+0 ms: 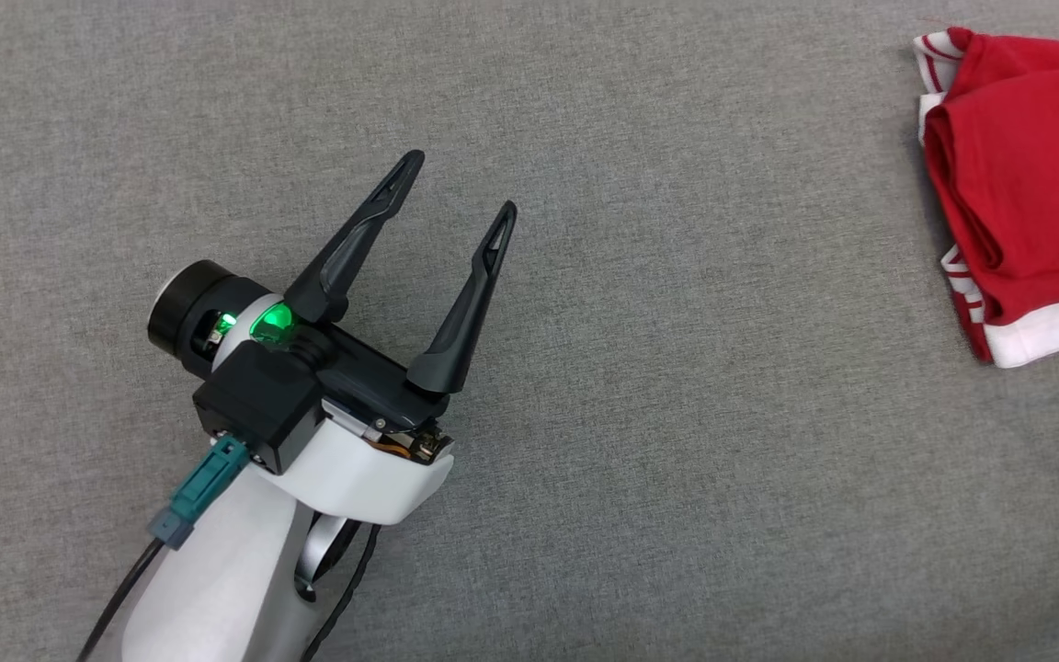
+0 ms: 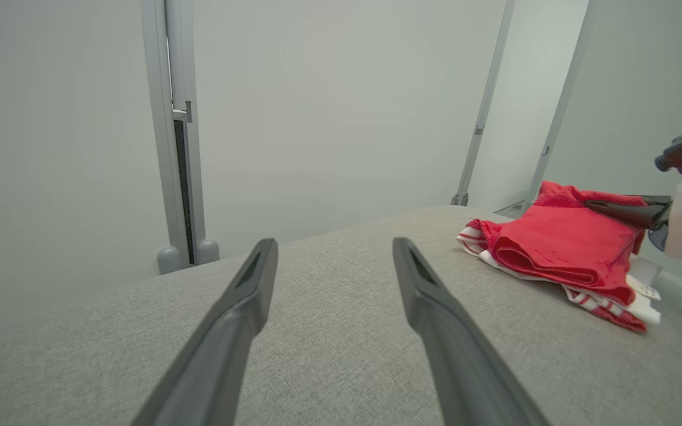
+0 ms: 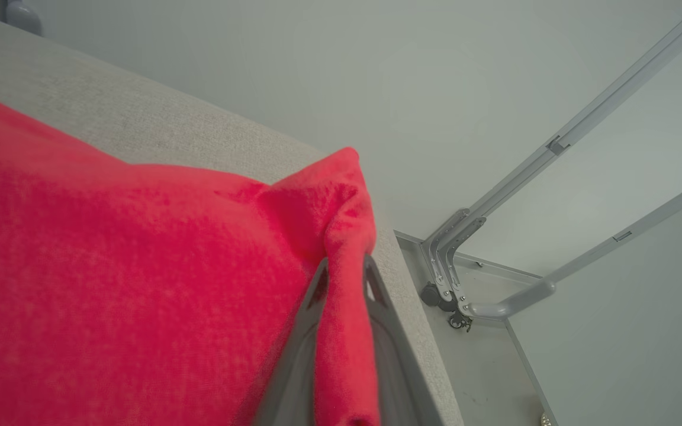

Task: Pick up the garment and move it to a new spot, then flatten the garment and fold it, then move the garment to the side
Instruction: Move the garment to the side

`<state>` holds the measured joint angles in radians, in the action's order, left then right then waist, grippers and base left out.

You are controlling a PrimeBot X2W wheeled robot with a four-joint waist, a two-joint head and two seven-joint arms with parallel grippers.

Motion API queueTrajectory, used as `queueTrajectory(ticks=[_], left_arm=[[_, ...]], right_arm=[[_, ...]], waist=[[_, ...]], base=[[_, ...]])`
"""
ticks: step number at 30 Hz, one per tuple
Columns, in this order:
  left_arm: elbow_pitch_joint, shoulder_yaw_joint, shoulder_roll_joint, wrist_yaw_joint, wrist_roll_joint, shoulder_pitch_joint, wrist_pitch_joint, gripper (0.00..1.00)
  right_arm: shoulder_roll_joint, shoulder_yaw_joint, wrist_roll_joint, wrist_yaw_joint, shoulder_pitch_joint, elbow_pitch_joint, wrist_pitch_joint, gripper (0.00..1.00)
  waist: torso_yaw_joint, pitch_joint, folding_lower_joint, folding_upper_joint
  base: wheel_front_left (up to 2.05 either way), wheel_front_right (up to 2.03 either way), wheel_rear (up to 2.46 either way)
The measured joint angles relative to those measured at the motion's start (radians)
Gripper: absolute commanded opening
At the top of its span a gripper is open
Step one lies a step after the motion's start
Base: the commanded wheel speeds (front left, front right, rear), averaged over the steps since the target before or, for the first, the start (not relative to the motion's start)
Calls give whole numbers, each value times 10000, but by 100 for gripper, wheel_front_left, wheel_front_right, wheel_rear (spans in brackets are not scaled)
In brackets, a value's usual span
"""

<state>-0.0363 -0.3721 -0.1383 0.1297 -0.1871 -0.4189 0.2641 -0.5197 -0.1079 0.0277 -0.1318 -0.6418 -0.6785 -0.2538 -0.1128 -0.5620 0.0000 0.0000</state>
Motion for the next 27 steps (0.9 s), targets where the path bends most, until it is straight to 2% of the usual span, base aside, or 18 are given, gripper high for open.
queueTrajectory(ticks=[7,9,10,18,23,27], left_arm=[[-219,-59,-100,0,-125,-34,0,100],[-201,-100,-77,0,-159,-25,2,100],[-178,-105,-63,0,-174,-2,0,100],[92,167,217,0,-255,158,2,100],[355,546,401,2,-278,419,2,100],[654,1037,462,2,-276,760,2,100]], right_arm=[[-276,-725,474,0,-403,-527,-25,0],[-265,-926,654,0,-396,-652,-27,48],[-245,-1034,775,0,-394,-688,-29,100],[545,-1093,1496,0,-345,-96,-73,100],[1358,-742,905,0,-186,828,-75,100],[2063,-38,318,0,155,1488,-75,100]], waist=[[232,-88,0,0],[303,-23,0,0],[338,22,0,0],[613,688,0,0],[894,1351,0,0],[1204,1906,0,0]], base=[[0,0,0],[0,0,0],[0,0,0],[0,0,0],[0,0,0],[0,0,0]])
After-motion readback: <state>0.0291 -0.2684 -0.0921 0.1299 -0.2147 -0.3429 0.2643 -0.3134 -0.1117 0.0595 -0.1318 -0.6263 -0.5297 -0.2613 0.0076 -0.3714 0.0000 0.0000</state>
